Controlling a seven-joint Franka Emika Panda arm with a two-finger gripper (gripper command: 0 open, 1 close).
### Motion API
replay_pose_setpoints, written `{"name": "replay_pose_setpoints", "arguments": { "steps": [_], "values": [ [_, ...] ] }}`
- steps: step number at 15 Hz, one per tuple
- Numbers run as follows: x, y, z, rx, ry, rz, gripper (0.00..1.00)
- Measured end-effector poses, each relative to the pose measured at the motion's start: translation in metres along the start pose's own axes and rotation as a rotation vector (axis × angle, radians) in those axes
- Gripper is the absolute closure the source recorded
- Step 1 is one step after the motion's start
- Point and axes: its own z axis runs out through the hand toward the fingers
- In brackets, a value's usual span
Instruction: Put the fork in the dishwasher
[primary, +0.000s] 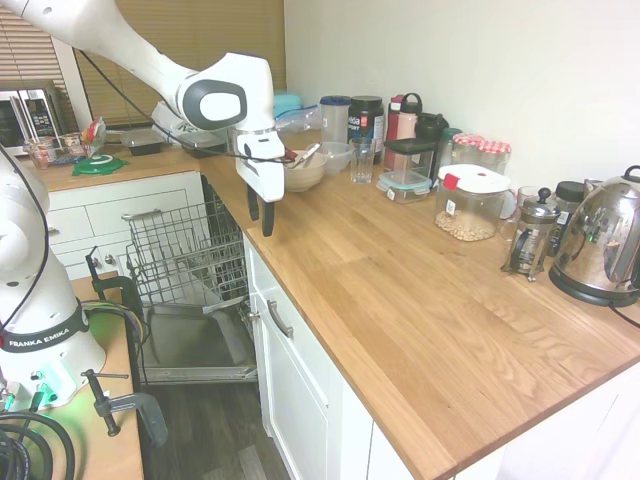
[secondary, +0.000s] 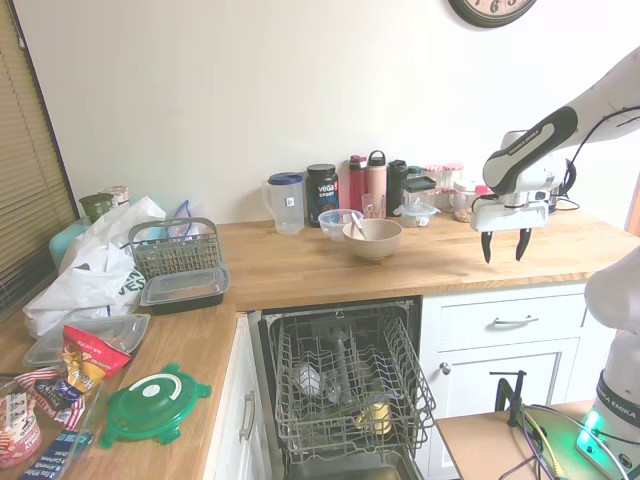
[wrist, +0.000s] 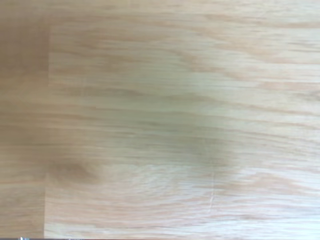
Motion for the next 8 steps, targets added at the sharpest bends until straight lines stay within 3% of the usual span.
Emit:
{"name": "replay_pose_setpoints", "arguments": {
  "steps": [4, 8],
  "values": [
    [-0.028, -0.018, -0.024, -0.003, 0.048, -0.027, 0.0],
    [-0.132, -0.044, -0.097, 0.032, 0.208, -0.092, 0.0]
  ]
}}
